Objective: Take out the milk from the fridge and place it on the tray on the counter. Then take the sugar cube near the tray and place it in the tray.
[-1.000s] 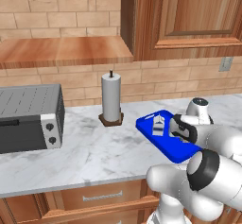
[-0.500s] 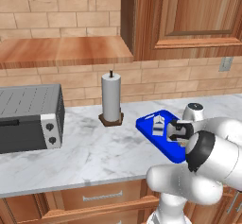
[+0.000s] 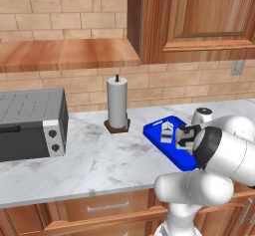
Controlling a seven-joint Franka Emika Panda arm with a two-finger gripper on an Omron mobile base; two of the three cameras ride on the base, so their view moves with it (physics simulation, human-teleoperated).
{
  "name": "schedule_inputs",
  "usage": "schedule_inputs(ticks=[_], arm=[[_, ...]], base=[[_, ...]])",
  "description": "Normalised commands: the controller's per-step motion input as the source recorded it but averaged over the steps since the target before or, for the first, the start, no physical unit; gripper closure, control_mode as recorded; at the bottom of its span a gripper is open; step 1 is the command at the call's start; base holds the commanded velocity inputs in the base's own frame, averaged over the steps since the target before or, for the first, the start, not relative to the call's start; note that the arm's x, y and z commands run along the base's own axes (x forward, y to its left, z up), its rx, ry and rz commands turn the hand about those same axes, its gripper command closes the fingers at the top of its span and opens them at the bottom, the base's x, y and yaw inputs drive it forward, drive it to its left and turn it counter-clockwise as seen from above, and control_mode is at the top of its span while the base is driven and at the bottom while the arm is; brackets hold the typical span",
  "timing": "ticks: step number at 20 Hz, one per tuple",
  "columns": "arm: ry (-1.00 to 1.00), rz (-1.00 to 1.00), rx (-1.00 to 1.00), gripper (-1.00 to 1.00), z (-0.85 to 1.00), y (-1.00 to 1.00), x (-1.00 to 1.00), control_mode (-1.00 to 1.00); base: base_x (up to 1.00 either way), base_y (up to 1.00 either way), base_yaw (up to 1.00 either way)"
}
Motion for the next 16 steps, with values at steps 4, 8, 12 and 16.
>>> schedule_inputs(ticks=[4,8,12,16], arm=[[0.0,0.0,0.0,-1.0,0.16,0.0,-0.08,-1.0],[-0.01,0.0,0.0,-1.0,0.31,0.0,-0.25,-1.0],[-0.15,0.02,0.0,-1.0,0.59,0.01,-0.59,-1.0],[-0.22,0.03,-0.01,-1.0,0.78,0.12,-0.84,-1.0]], base=[[0.0,0.0,0.0],[0.0,0.0,0.0],[0.0,0.0,0.0],[0.0,0.0,0.0]])
